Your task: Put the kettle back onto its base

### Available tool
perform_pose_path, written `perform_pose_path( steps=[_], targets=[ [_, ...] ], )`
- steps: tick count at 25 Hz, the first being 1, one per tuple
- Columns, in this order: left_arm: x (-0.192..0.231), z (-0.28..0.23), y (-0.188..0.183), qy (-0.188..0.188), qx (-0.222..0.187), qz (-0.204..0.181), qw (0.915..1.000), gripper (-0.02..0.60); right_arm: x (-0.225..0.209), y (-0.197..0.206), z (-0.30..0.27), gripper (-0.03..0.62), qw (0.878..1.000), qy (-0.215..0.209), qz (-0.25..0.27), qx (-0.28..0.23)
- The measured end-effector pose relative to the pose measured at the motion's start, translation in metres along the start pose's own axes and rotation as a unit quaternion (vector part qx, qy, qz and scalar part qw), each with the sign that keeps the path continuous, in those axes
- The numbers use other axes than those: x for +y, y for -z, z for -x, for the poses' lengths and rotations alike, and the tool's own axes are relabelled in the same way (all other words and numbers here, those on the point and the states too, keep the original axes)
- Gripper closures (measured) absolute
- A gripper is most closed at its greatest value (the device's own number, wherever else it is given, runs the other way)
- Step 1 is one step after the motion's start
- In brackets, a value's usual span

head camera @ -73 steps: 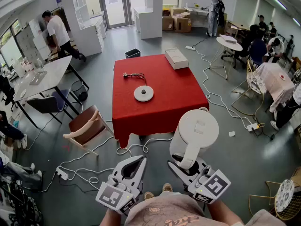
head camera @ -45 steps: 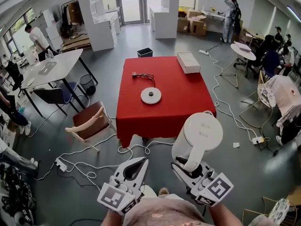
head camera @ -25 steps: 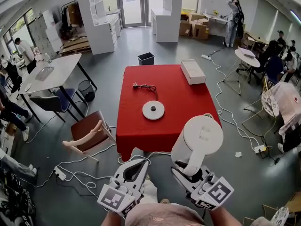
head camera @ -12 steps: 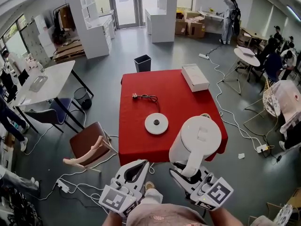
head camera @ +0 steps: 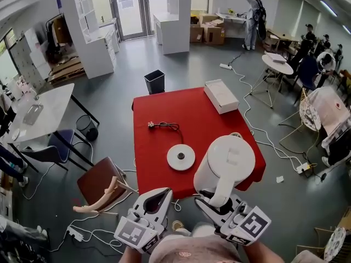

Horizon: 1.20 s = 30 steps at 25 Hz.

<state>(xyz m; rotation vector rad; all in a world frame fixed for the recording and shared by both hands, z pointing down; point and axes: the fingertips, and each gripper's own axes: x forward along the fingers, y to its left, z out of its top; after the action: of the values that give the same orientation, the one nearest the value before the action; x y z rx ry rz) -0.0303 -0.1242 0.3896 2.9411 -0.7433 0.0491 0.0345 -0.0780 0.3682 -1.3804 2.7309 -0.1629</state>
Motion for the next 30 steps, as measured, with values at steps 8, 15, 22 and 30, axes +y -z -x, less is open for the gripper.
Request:
perform_pose_path(
  steps=[8,15,22,30],
  targets=[
    [0.019,-0.022,0.0,-0.002,0.001,0.013,0.9999,0.58,-0.018,0.007,-0.015,0.494,1.0,-0.007,-0.004,0.016],
    [0.022,-0.042,0.001,-0.005,0.006,0.018,0.9998,0.58,-0.034,0.008,-0.022,0.494,0.999,-0.025,-0.009,0.025],
    [0.028,-0.049,0.004,-0.013,0.011,0.021,0.9996,0.58,-0.047,0.011,-0.035,0.494,0.999,-0.043,-0.009,0.03],
    [0.029,-0.055,0.007,-0.033,0.024,0.025,0.9989,0.58,-0.072,0.009,-0.057,0.494,0.997,-0.068,-0.016,0.026]
  ],
)
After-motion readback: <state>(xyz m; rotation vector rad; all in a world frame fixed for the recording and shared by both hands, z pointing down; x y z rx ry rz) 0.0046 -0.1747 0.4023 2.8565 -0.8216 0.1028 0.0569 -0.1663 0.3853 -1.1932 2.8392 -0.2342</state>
